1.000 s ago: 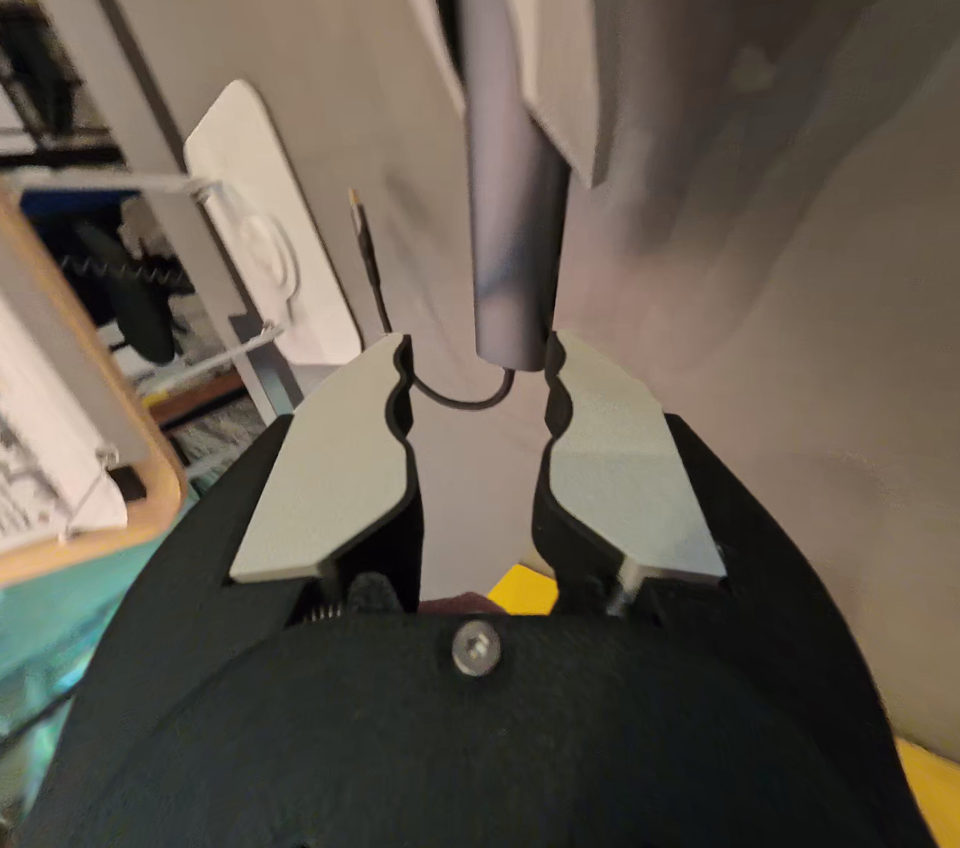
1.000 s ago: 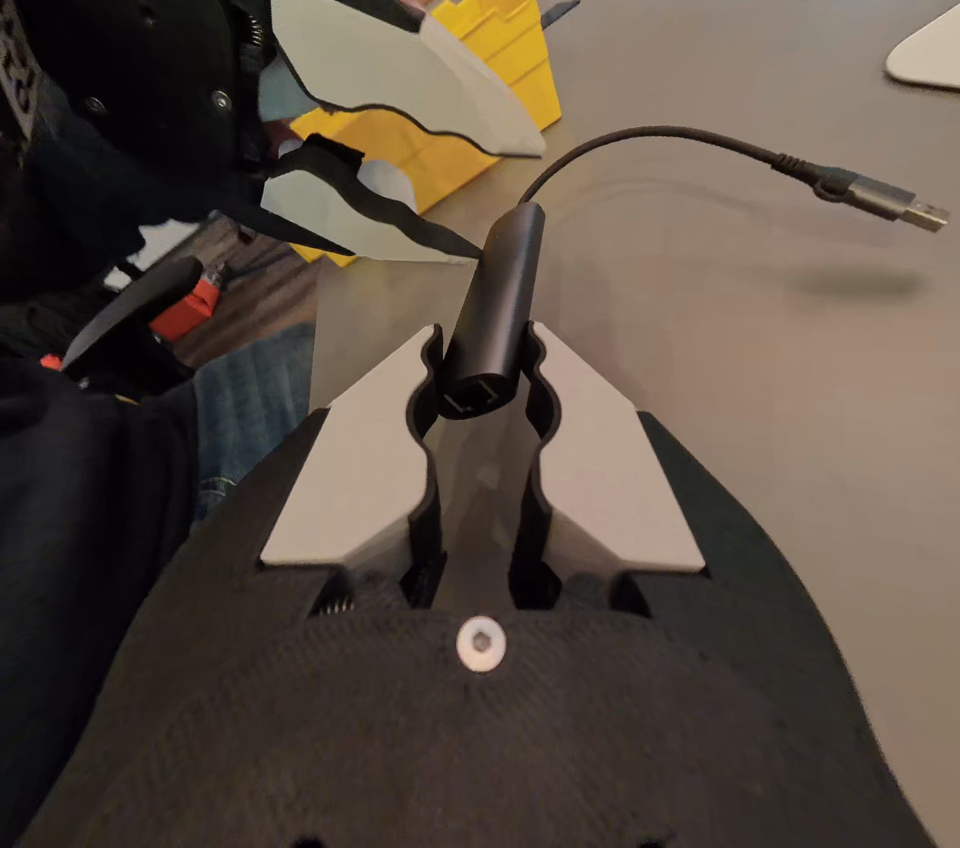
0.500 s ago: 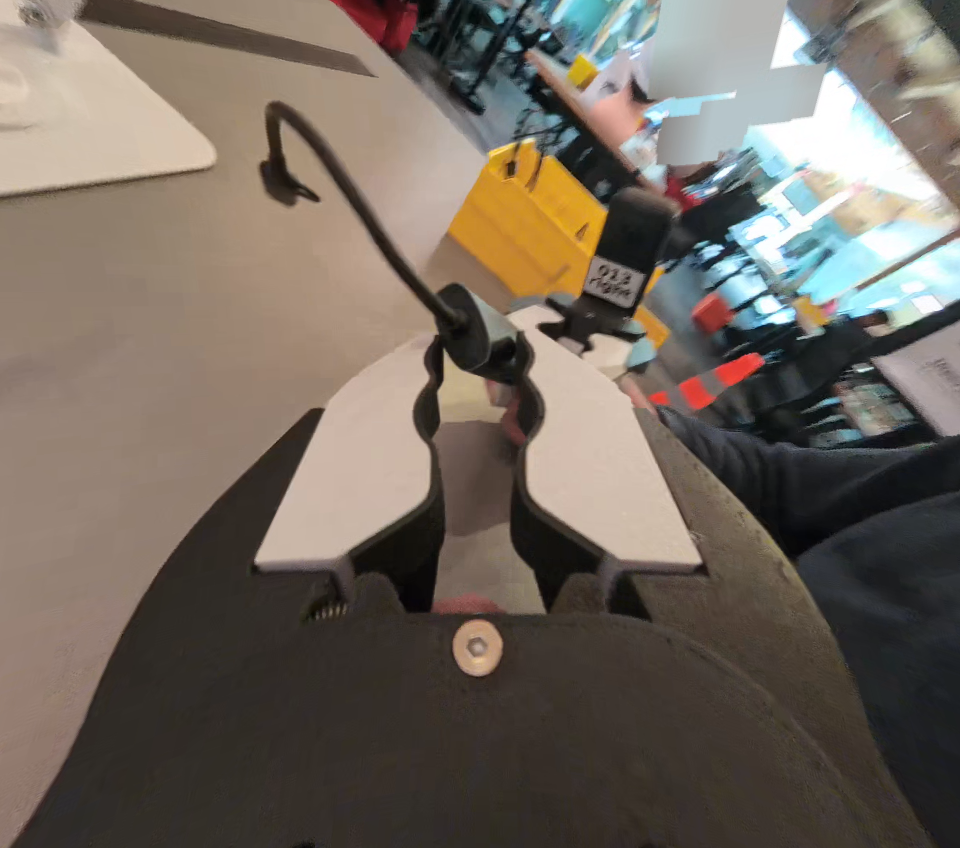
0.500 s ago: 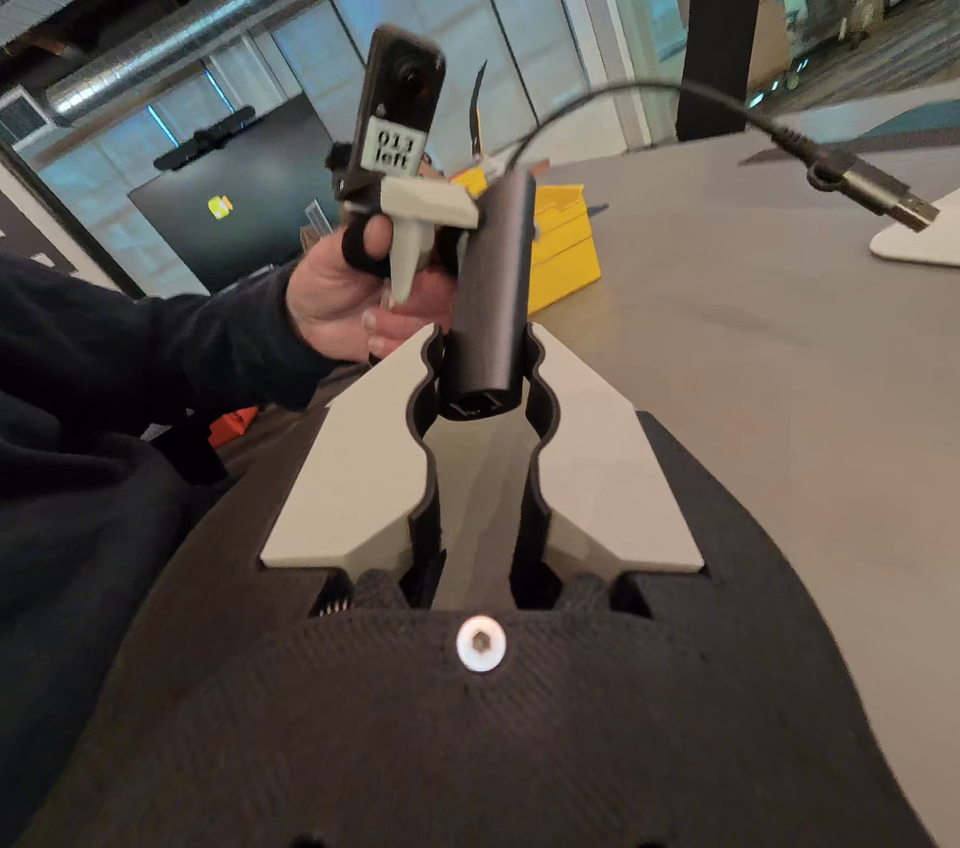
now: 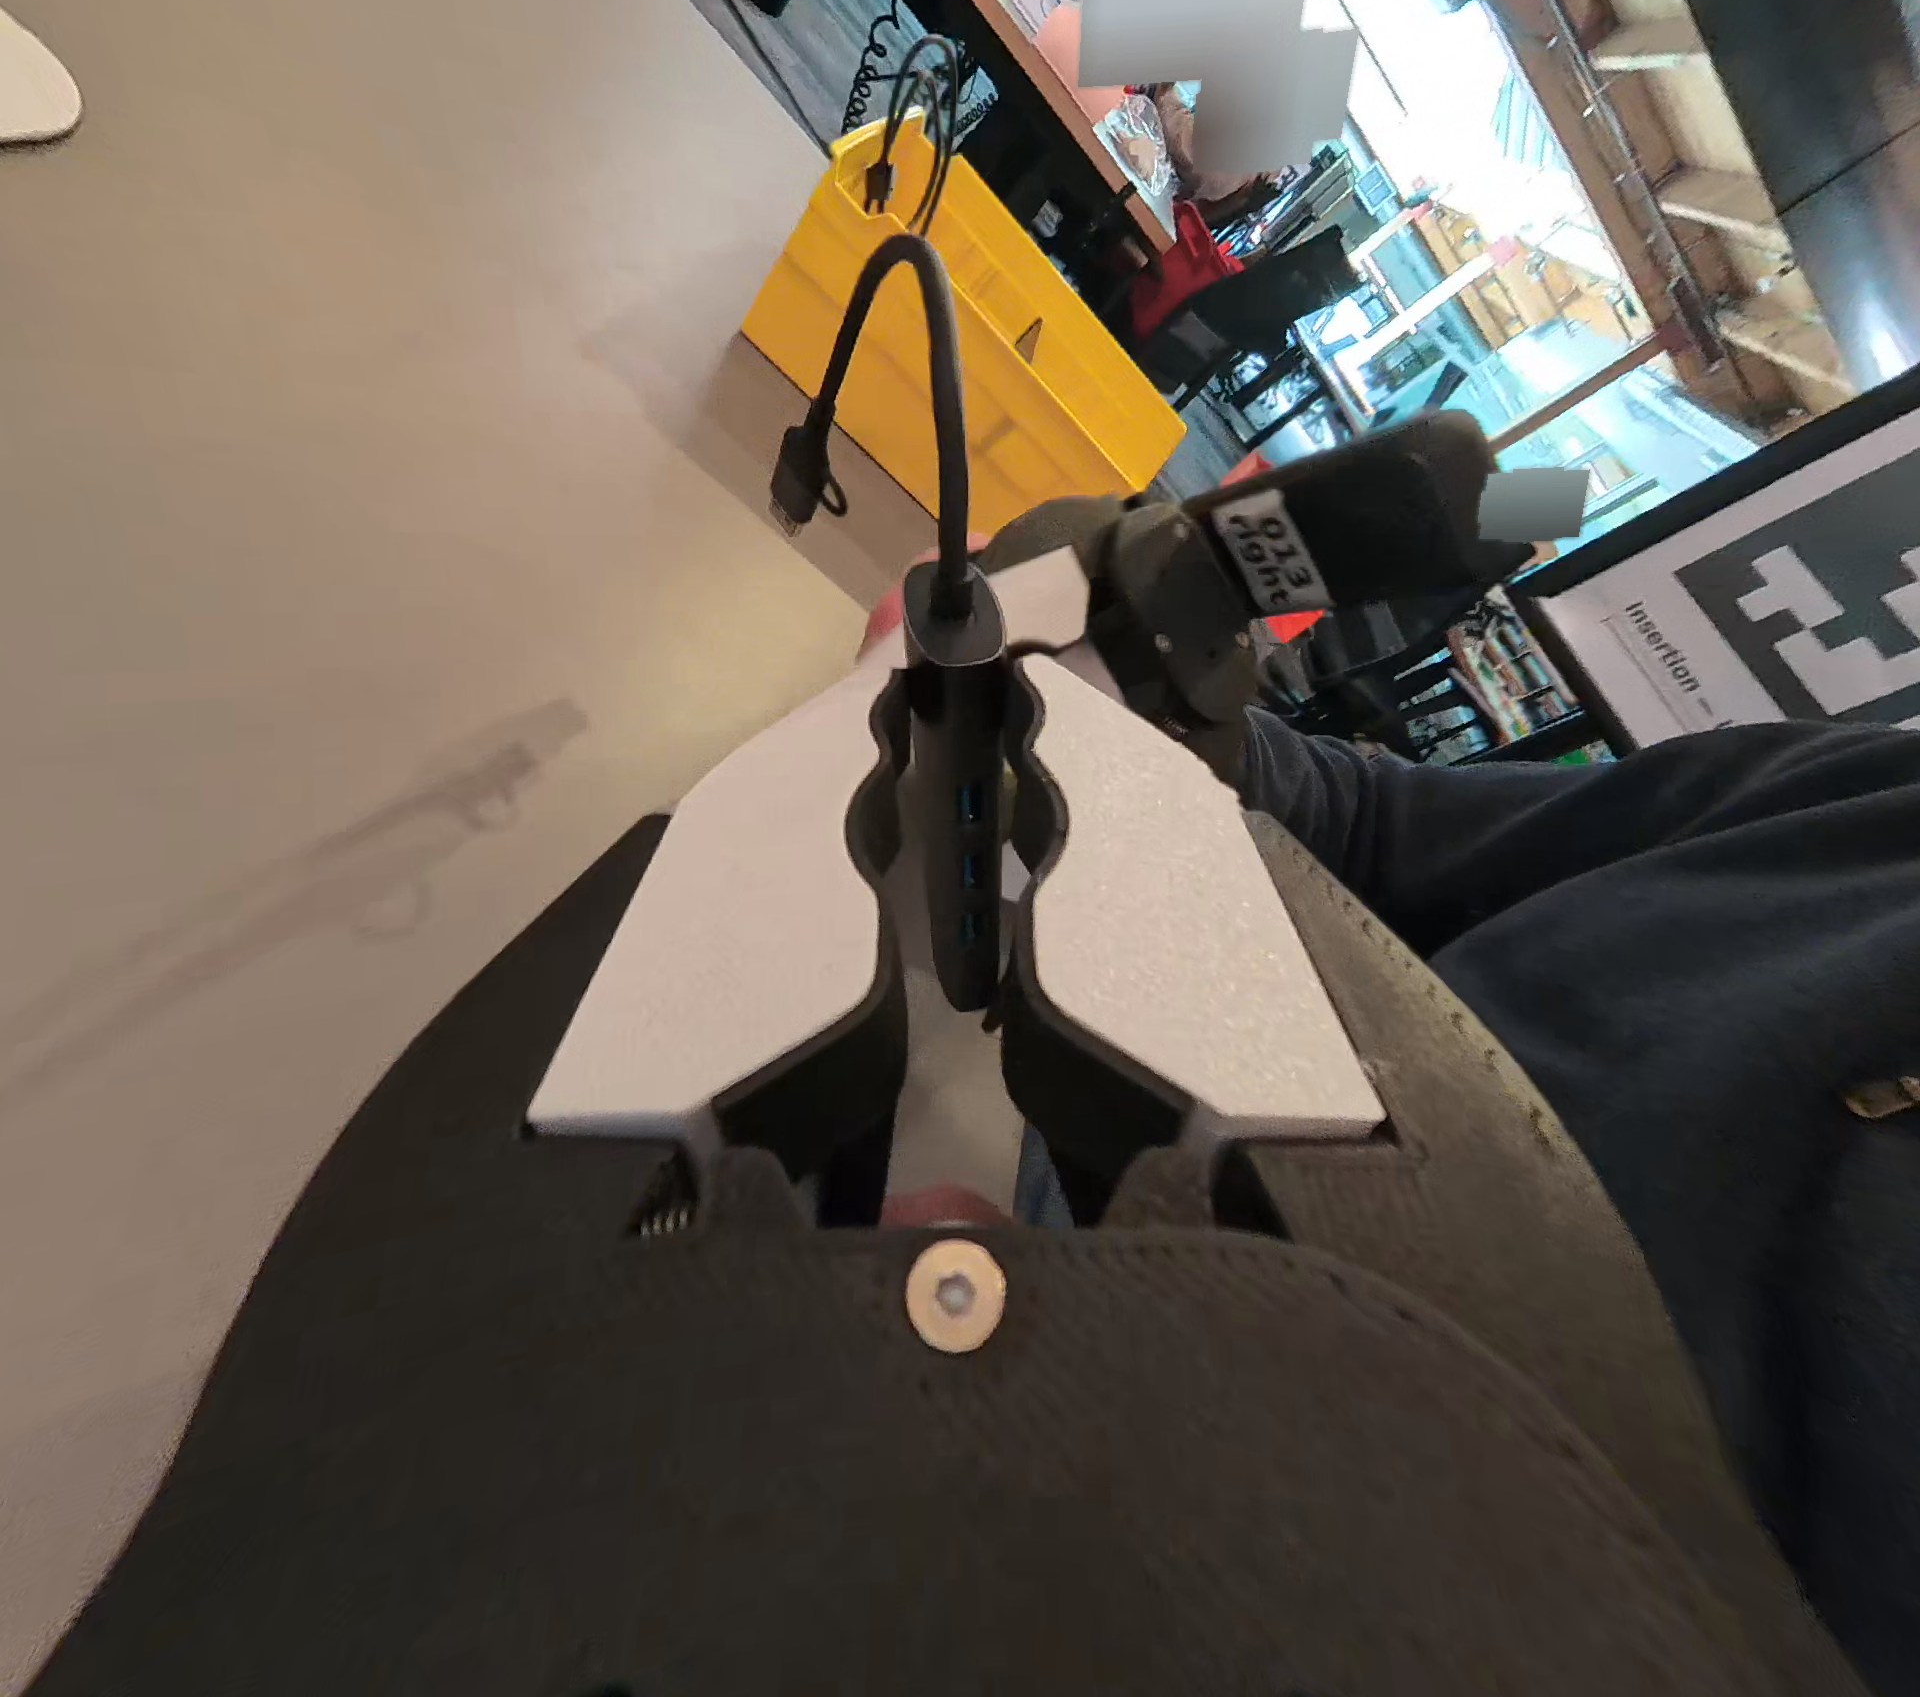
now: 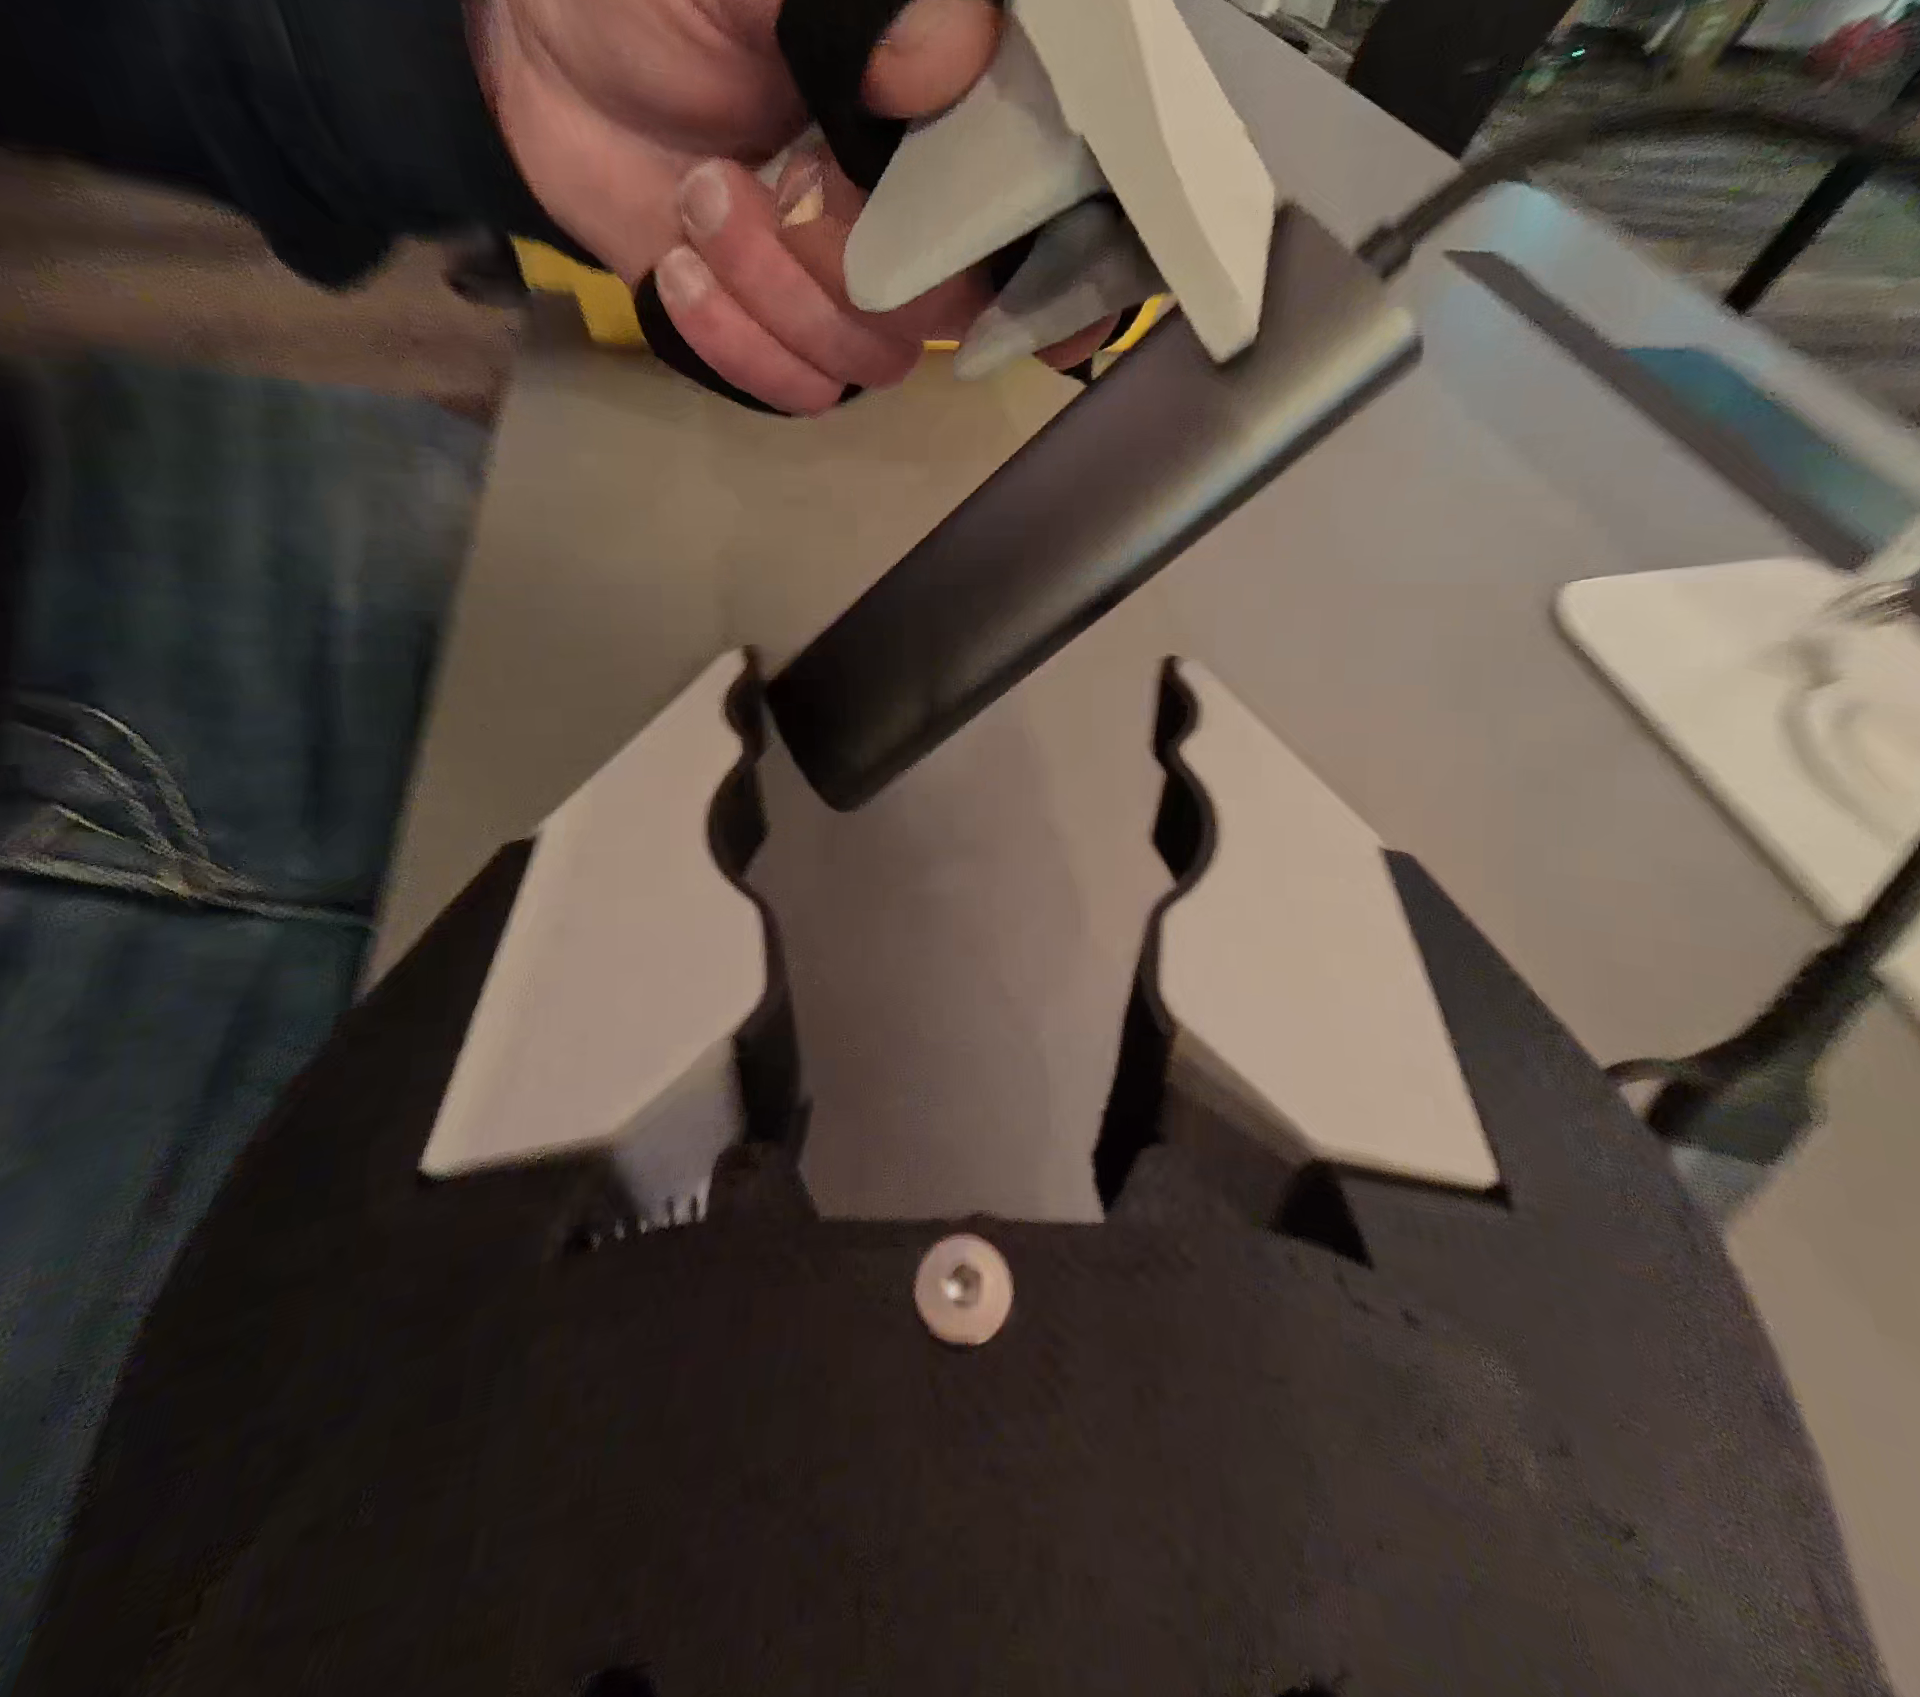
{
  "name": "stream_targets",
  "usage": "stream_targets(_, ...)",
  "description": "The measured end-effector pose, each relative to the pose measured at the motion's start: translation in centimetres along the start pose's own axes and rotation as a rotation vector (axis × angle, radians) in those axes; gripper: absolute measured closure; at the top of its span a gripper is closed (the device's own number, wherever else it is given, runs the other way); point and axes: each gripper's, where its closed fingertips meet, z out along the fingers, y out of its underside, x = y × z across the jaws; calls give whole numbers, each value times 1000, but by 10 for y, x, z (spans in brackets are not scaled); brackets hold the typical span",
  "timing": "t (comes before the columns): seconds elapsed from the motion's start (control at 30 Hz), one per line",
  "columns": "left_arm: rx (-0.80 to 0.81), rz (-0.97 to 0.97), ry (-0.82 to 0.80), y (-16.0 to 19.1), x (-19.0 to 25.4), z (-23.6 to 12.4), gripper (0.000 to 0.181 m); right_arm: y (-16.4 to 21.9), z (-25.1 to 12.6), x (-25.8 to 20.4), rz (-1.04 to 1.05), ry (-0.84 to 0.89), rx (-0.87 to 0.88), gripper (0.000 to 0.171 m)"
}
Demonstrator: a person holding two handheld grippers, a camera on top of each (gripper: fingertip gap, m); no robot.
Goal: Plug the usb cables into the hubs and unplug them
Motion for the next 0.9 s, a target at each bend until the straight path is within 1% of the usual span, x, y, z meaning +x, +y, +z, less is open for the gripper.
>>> stream_targets(0.03,3,-27,8,2,-3,1,165,4,0,6,-80,46,-58,84)
stream_targets(0.07,2,-58,12,4,-6,2,165,10,-1,11,-163,90,-129,74)
stream_targets(0.13,7,-93,9,8,-13,4,165,19,-1,16,-290,130,-245,59)
stream_targets(0.2,7,-121,-4,11,-19,7,165,29,2,20,-370,152,-346,44)
stream_targets(0.27,-1,-137,-3,16,-21,13,165,33,8,16,-383,131,-380,38)
stream_targets(0.33,-25,-144,-15,21,-23,19,165,39,12,19,-377,146,-423,30)
stream_targets(0.37,-34,-149,-9,24,-23,22,165,42,13,23,-388,163,-445,29)
stream_targets(0.47,-46,-156,-34,27,-29,26,165,51,16,26,-389,169,-486,31)
stream_targets(0.5,-47,-163,-47,28,-32,27,165,57,15,24,-391,150,-515,39)
stream_targets(0.53,-43,-180,-59,28,-37,27,165,64,14,19,-375,109,-545,57)
stream_targets(0.57,-43,-187,-63,29,-40,27,165,67,14,15,-340,88,-546,67)
stream_targets(0.6,-55,-181,-59,31,-42,29,165,70,14,11,-299,64,-544,73)
stream_targets(0.7,-88,-179,-103,37,-53,34,165,78,11,7,-195,26,-556,78)
stream_targets(0.77,-77,-180,-103,38,-58,38,166,80,8,0,-86,-35,-543,74)
stream_targets(0.87,-42,-197,-83,36,-59,41,166,63,5,-6,207,-137,-379,84)
stream_targets(0.9,-38,-195,-88,36,-60,41,166,59,3,-3,298,-157,-329,92)
